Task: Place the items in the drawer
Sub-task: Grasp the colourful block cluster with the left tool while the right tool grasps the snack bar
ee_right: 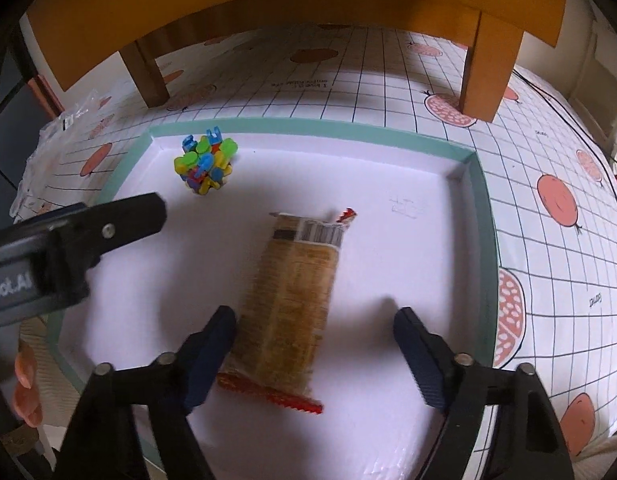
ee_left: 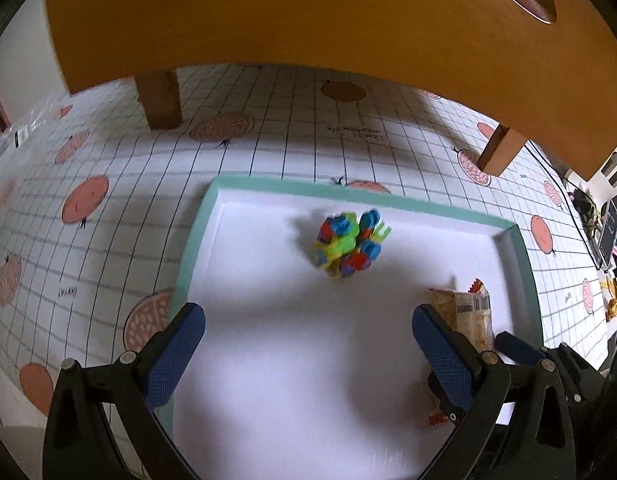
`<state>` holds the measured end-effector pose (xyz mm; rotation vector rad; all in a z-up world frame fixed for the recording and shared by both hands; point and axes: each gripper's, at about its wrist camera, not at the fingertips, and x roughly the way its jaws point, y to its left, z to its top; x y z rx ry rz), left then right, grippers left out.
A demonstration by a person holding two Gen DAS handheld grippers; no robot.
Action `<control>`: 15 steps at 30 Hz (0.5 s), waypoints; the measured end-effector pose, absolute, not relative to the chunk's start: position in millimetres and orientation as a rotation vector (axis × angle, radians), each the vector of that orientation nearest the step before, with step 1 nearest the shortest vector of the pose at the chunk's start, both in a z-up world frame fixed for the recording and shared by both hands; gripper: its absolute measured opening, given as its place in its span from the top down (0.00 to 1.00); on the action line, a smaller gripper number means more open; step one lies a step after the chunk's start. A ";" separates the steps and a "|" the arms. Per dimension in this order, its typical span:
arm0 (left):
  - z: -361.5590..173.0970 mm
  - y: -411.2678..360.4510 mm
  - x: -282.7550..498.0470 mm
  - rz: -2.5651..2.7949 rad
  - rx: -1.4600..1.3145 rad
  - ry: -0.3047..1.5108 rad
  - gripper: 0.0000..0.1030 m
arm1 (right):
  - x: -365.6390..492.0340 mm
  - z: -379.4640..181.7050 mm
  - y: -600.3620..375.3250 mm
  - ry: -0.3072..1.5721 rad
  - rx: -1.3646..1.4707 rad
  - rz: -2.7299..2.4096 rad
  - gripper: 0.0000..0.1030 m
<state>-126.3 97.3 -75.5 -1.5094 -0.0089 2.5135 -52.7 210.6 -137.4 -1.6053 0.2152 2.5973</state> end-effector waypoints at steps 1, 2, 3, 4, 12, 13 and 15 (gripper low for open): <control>-75.6 100.2 -129.6 2.514 -1.506 -0.001 0.00 | -53.6 -137.0 211.3 0.213 -1.602 2.595 0.26; -76.1 102.3 -132.4 2.514 -1.503 0.004 0.00 | -54.5 -136.8 212.0 0.208 -1.597 2.594 0.29; -76.4 104.4 -135.7 2.513 -1.499 0.007 0.00 | -55.1 -136.3 212.8 0.202 -1.593 2.592 0.32; -76.8 105.6 -139.6 2.512 -1.494 0.012 0.00 | -56.0 -135.9 213.9 0.193 -1.586 2.588 0.38; -81.5 118.1 -156.0 2.505 -1.450 0.090 0.05 | -58.9 -134.5 222.7 0.188 -1.565 2.560 0.57; -82.1 120.1 -157.7 2.501 -1.445 0.106 0.07 | -59.1 -134.5 223.1 0.193 -1.565 2.561 0.58; -83.8 123.6 -160.8 2.500 -1.441 0.127 0.08 | -59.6 -134.7 222.4 0.195 -1.567 2.560 0.58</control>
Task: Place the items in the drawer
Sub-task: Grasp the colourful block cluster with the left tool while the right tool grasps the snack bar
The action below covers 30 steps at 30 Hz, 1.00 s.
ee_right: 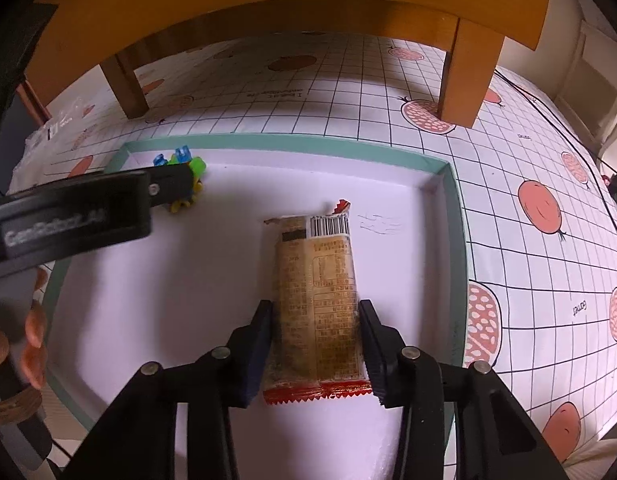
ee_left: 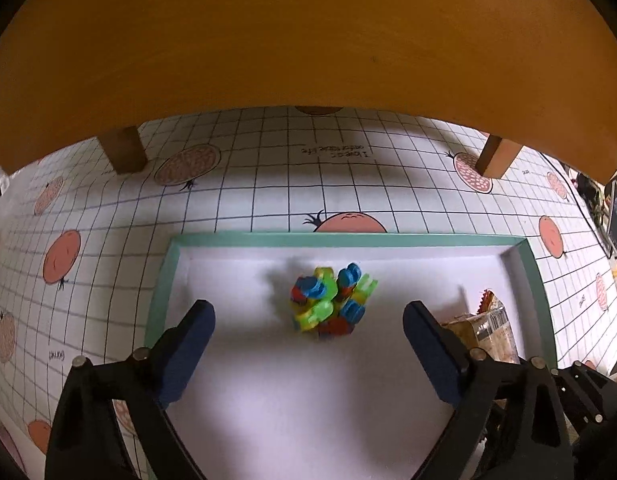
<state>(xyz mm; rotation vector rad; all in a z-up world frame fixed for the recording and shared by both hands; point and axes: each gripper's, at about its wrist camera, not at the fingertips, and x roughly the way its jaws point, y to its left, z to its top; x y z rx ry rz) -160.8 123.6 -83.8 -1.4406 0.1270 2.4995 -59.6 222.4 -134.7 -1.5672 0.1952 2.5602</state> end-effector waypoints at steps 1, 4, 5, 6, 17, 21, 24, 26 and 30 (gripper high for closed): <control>-84.7 124.4 -162.2 2.498 -1.438 0.127 0.10 | -60.0 -134.6 221.8 0.194 -1.568 2.561 0.58; -88.7 126.9 -166.4 2.484 -1.448 0.137 0.19 | -59.4 -134.5 222.0 0.204 -1.568 2.564 0.58; -90.2 127.6 -167.7 2.480 -1.450 0.142 0.20 | -59.2 -134.7 222.2 0.207 -1.568 2.565 0.58; -91.7 128.3 -168.6 2.479 -1.452 0.147 0.20 | -59.3 -134.6 222.0 0.210 -1.568 2.566 0.57; -101.8 132.8 -170.7 2.430 -1.460 0.165 0.58 | -59.5 -135.5 221.6 0.198 -1.570 2.573 0.57; -102.9 130.4 -168.5 2.427 -1.460 0.165 0.59 | -60.3 -135.6 220.9 0.188 -1.570 2.574 0.58; -103.0 130.4 -165.1 2.422 -1.460 0.180 0.59 | -60.7 -135.2 221.0 0.183 -1.573 2.576 0.57; -103.1 128.9 -161.2 2.418 -1.470 0.177 0.59 | -60.7 -134.9 221.4 0.181 -1.574 2.578 0.58; -103.4 124.4 -152.7 2.404 -1.501 0.161 0.60 | -60.9 -134.8 220.5 0.177 -1.575 2.577 0.57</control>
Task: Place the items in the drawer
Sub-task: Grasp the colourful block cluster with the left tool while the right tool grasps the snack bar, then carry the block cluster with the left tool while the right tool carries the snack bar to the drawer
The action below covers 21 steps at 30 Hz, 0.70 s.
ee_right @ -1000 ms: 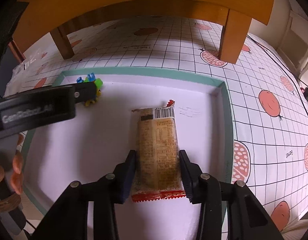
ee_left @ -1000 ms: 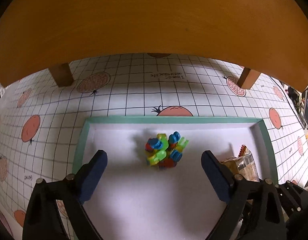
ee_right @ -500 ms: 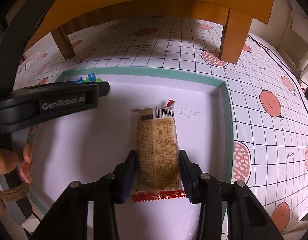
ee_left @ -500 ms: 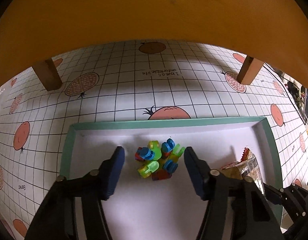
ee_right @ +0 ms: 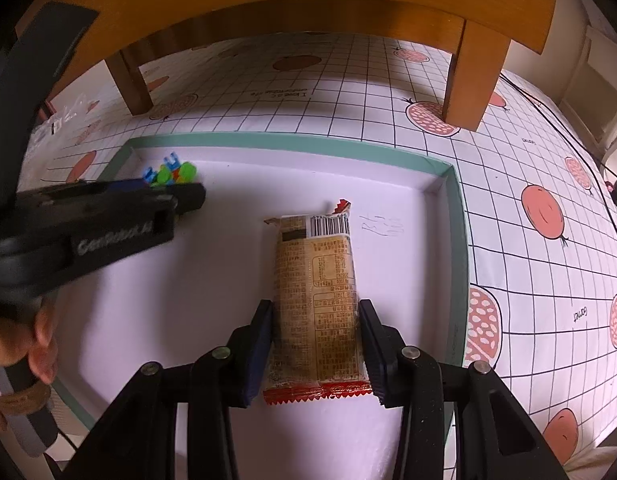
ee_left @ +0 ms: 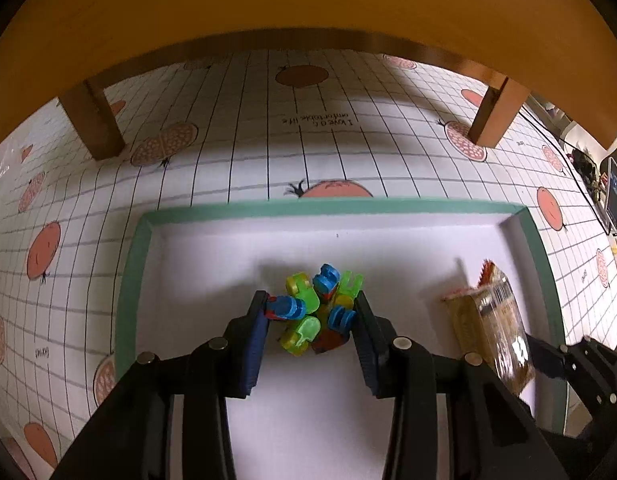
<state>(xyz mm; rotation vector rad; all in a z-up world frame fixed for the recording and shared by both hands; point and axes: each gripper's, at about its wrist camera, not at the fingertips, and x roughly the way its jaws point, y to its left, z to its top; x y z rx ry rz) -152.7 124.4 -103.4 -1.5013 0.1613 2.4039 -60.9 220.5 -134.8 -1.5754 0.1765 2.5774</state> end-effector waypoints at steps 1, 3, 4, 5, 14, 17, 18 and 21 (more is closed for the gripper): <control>-103.7 123.1 -150.8 2.398 -1.512 0.153 0.60 | -60.8 -134.9 220.4 0.177 -1.575 2.577 0.57; -104.6 120.1 -146.7 2.387 -1.530 0.132 0.61 | -60.2 -135.4 220.4 0.175 -1.574 2.578 0.57; -104.9 118.0 -144.0 2.378 -1.537 0.116 0.61 | -60.0 -135.6 220.2 0.172 -1.575 2.579 0.57; -104.9 116.7 -142.1 2.371 -1.542 0.105 0.61 | -59.9 -135.9 220.5 0.170 -1.575 2.581 0.57; -104.0 115.6 -119.9 2.343 -1.575 0.144 0.61 | -56.0 -135.7 221.7 0.153 -1.577 2.591 0.62; -103.6 113.1 -112.5 2.336 -1.586 0.163 0.61 | -55.8 -135.4 223.1 0.164 -1.581 2.592 0.62; -103.6 112.0 -110.6 2.334 -1.590 0.165 0.61 | -55.6 -135.2 222.9 0.164 -1.582 2.592 0.62; -104.5 107.2 -105.5 2.322 -1.617 0.159 0.61 | -53.0 -134.5 222.7 0.181 -1.591 2.591 0.62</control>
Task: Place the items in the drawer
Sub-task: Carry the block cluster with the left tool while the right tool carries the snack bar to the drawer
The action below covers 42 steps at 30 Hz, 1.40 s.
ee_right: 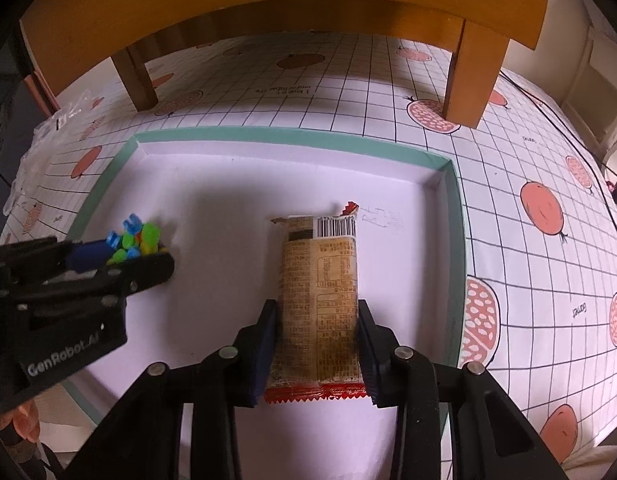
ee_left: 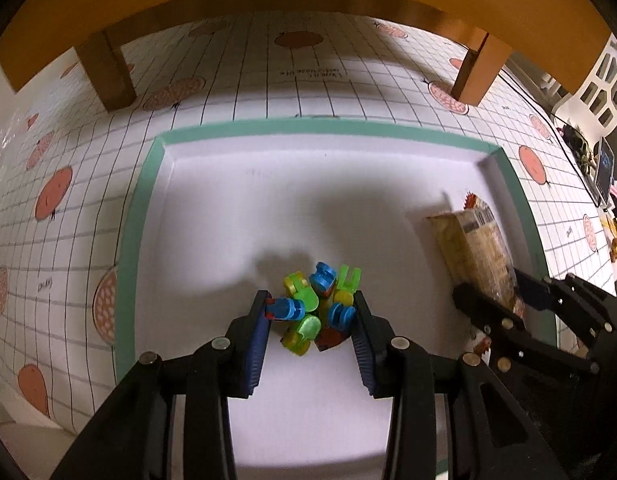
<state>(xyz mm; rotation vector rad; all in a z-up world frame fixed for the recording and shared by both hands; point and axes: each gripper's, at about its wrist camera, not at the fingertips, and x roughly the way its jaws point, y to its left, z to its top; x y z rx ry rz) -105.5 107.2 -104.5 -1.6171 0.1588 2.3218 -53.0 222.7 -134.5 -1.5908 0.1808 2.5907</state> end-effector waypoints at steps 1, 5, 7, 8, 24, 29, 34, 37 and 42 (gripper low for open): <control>-105.0 105.5 -103.1 2.317 -1.626 0.153 0.61 | -52.2 -134.3 222.8 0.191 -1.596 2.591 0.62; -105.5 103.6 -95.5 2.300 -1.642 0.150 0.61 | -50.2 -134.7 221.7 0.187 -1.604 2.594 0.62; -105.7 105.0 -94.8 2.305 -1.629 0.162 0.61 | -49.2 -134.7 221.5 0.190 -1.608 2.595 0.62; -106.1 105.2 -95.0 2.308 -1.622 0.158 0.61 | -49.0 -135.0 221.2 0.192 -1.610 2.595 0.62; -111.9 109.8 -90.3 2.325 -1.573 0.267 0.62 | -46.1 -134.0 218.4 0.170 -1.622 2.594 0.62; -103.3 106.9 -88.6 2.333 -1.548 0.242 0.62 | -42.1 -130.9 220.4 0.224 -1.634 2.591 0.62; -81.4 105.5 -81.9 2.356 -1.475 0.212 0.62 | -34.0 -112.1 219.8 0.228 -1.578 2.635 0.63; -65.8 104.5 -77.7 2.366 -1.425 0.195 0.62 | -28.6 -94.7 220.2 0.239 -1.529 2.666 0.62; -31.4 98.7 -75.3 2.398 -1.329 0.143 0.62 | -25.3 -63.0 218.8 0.235 -1.440 2.728 0.62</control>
